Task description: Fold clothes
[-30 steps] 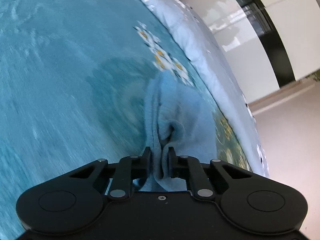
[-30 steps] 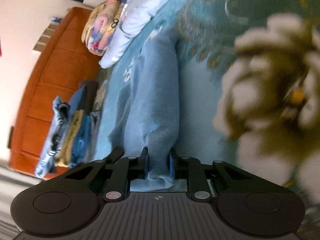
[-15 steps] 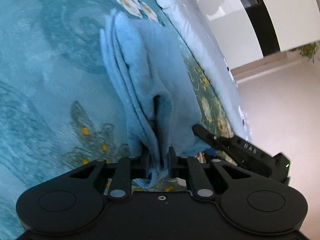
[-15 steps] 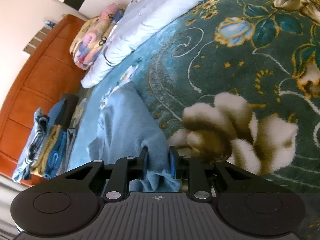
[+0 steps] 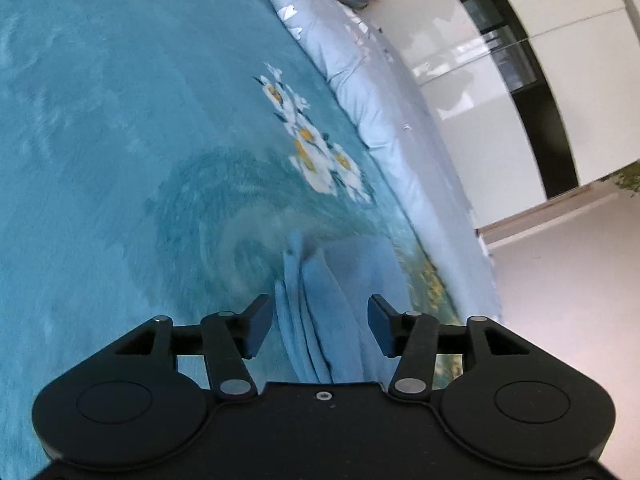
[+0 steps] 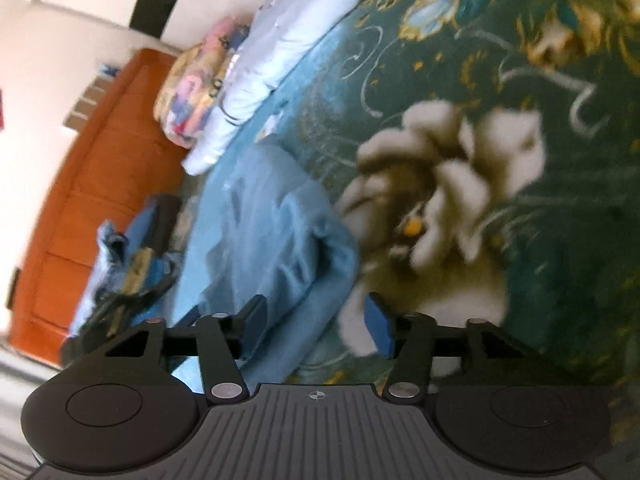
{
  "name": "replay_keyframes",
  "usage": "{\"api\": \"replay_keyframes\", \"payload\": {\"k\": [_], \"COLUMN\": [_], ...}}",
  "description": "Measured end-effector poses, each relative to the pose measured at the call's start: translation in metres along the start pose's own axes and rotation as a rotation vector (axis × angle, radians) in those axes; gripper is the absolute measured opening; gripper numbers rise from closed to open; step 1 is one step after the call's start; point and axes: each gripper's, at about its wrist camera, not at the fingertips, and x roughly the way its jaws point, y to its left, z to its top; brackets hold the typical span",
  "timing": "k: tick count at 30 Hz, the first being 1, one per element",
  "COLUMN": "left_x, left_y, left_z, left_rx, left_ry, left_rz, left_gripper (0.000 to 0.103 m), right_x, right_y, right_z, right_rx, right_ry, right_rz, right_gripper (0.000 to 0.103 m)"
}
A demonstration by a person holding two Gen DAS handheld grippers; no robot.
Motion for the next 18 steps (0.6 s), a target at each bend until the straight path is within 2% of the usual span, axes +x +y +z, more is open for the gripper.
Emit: {"api": "replay_keyframes", "payload": {"k": [4, 9, 13, 14, 15, 16, 17, 18], "left_x": [0.031, 0.047, 0.053, 0.054, 0.055, 0.055, 0.055, 0.055], "left_y": [0.004, 0.003, 0.001, -0.001, -0.003, -0.005, -0.007, -0.006], "left_z": [0.005, 0.006, 0.007, 0.007, 0.005, 0.005, 0.004, 0.003], "left_rx": [-0.032, -0.051, -0.073, -0.068, -0.058, -0.049, -0.044, -0.048], "left_ry": [0.062, 0.05, 0.016, 0.007, 0.0, -0.006, -0.012, -0.017], "left_rz": [0.015, -0.011, -0.007, -0.002, 0.009, 0.027, 0.053, 0.068], "left_gripper": [0.052, 0.054, 0.051, 0.051, 0.045, 0.038, 0.026, 0.024], "right_x": [0.015, 0.033, 0.039, 0.039, 0.041, 0.042, 0.044, 0.044], "right_y": [0.005, 0.008, 0.011, 0.011, 0.01, 0.01, 0.009, 0.008], "right_z": [-0.003, -0.006, -0.007, -0.008, -0.008, -0.008, -0.007, -0.005], "right_rx": [0.045, 0.114, 0.122, 0.122, 0.124, 0.127, 0.129, 0.132], "right_ry": [0.014, -0.021, -0.036, -0.04, -0.04, -0.037, -0.033, -0.028], "right_rz": [0.039, 0.077, 0.071, 0.068, 0.058, 0.041, 0.024, 0.016], "right_gripper": [0.058, 0.058, 0.056, 0.048, 0.044, 0.034, 0.025, 0.023]}}
